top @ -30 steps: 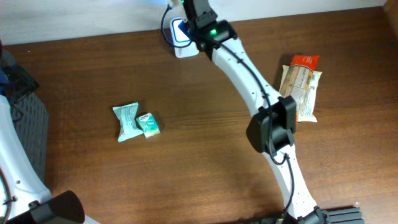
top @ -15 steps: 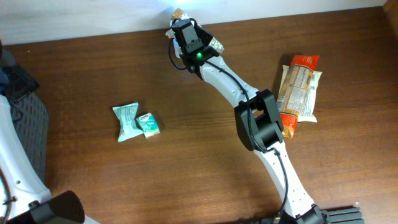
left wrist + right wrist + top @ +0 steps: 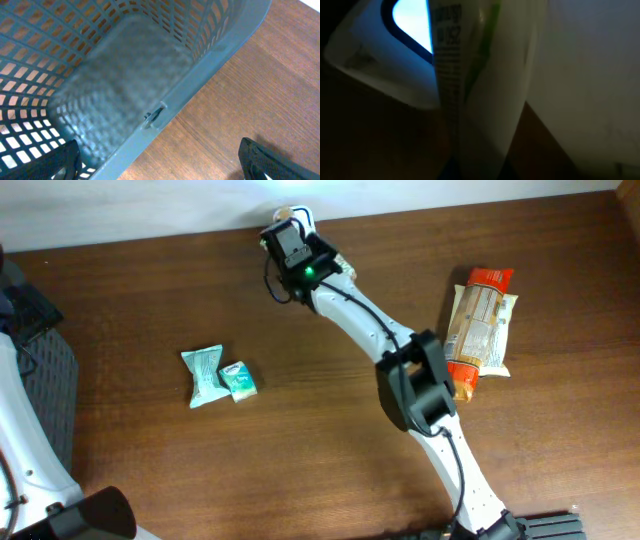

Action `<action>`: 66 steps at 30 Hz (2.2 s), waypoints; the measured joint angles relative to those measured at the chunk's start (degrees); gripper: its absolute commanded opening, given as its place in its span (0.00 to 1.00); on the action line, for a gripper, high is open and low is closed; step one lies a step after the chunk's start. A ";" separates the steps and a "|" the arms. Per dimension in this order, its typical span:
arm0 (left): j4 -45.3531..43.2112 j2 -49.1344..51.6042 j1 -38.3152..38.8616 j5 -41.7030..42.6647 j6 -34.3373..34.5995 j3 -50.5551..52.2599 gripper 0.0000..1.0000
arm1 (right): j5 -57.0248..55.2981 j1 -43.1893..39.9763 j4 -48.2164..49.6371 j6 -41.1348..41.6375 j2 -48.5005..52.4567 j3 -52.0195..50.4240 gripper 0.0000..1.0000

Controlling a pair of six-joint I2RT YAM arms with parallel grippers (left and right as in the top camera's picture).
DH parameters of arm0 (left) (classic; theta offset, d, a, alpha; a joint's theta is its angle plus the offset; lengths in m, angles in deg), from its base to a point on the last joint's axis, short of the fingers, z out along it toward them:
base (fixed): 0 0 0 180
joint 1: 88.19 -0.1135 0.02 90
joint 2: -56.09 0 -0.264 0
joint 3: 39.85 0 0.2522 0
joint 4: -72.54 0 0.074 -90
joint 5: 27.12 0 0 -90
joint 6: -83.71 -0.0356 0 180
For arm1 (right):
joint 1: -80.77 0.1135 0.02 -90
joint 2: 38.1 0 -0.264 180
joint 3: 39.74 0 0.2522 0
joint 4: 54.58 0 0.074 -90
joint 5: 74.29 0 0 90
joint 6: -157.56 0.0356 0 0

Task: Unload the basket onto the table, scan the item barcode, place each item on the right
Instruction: 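Place the white tube on the right side and release, then grasp the small green Kleenex pack with the right gripper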

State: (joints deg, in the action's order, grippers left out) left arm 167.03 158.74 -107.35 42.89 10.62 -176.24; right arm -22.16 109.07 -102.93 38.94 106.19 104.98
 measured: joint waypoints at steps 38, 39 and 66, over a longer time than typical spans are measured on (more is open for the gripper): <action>0.02 0.00 0.00 0.00 0.00 0.00 0.99 | 48.48 -12.46 -28.59 23.10 -23.39 -6.56 0.64; 0.04 0.00 0.00 0.00 0.00 0.00 0.99 | 48.26 -8.44 -27.85 18.64 -22.75 -6.56 0.64; 0.04 0.00 0.00 0.00 0.00 0.00 0.99 | 54.95 10.01 -22.91 63.80 -3.08 -1.51 0.60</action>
State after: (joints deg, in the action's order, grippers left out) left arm 167.07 158.74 -107.35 42.89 10.62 -176.24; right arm 32.79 119.08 -125.84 102.74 103.11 103.47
